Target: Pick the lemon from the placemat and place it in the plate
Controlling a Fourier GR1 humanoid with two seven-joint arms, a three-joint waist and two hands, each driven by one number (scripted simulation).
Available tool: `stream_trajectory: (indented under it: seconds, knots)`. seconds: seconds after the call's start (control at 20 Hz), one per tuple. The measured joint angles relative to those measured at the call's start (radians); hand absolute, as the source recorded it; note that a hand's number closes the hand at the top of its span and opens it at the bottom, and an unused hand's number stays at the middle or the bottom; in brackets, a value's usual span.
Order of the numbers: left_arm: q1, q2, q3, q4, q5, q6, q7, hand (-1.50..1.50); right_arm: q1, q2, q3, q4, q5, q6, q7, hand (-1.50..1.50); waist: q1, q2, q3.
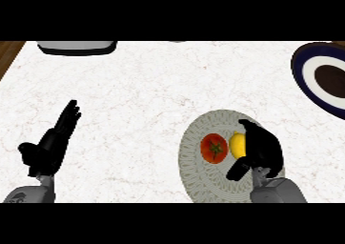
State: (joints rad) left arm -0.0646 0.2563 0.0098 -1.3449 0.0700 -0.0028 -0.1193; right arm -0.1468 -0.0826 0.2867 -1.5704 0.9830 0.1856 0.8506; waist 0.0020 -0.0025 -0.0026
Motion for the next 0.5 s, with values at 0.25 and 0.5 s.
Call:
stream_trajectory:
  seconds: [0.25, 0.5]
  knots:
    - [0.017, -0.005, 0.008, -0.035, -0.010, -0.014, 0.025, 0.00, 0.004, -0.004, -0.010, 0.023, -0.018, -0.012, -0.089, 1.50, -0.001, -0.008, -0.006]
    - [0.028, -0.004, 0.025, -0.027, -0.013, -0.029, 0.006, 0.00, 0.067, -0.080, -0.080, 0.010, -0.071, -0.054, -0.229, 1.50, -0.009, -0.010, -0.006]
